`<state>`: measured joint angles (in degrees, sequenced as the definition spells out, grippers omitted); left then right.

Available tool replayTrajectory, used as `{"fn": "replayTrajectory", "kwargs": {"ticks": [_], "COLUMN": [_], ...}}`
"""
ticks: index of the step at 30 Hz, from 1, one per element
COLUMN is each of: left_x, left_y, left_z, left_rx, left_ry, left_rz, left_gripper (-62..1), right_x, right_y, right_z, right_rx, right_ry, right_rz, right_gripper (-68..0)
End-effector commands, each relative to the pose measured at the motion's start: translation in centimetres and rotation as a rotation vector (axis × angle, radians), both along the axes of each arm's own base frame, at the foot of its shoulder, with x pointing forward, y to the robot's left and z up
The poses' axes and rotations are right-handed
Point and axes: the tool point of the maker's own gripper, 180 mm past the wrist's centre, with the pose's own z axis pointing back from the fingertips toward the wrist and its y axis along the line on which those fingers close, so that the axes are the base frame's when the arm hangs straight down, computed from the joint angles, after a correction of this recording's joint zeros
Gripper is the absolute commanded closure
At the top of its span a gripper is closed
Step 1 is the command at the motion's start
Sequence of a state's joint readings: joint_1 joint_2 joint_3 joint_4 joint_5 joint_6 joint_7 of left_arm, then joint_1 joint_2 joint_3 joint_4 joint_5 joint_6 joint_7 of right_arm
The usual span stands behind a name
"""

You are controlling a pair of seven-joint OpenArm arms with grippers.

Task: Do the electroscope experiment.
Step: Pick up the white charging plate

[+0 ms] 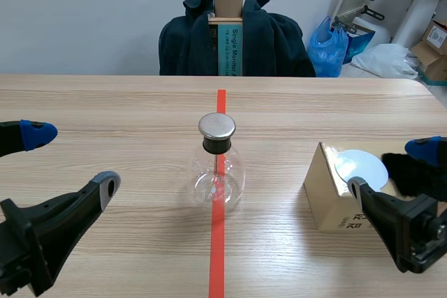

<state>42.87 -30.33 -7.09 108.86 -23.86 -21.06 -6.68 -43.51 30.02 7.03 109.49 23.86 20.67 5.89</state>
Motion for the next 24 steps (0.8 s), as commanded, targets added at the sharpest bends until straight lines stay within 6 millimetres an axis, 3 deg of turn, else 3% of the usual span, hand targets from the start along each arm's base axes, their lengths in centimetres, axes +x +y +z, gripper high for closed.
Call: {"fn": "replayTrajectory", "kwargs": {"ticks": [1, 16, 24], "left_x": [0.1, 0.1, 0.1], "left_y": [-0.4, -0.4, -0.4], "left_z": [1.1, 1.1, 1.0], "left_rx": [-0.021, -0.021, -0.018], "left_ry": [-0.029, -0.029, -0.028], "left_rz": [-0.009, -0.009, -0.005], "left_gripper": [-62.3, -62.3, -62.3], "right_x": [0.5, -0.1, 1.2], "right_y": [0.3, -0.5, -2.8], "right_z": [1.0, -1.0, 1.2], "right_rx": [0.004, -0.075, -0.143], "right_ry": [-0.029, 0.068, -0.04], "right_rz": [0.018, 0.006, -0.028], "right_gripper": [-53.8, -53.8, -53.8]}}
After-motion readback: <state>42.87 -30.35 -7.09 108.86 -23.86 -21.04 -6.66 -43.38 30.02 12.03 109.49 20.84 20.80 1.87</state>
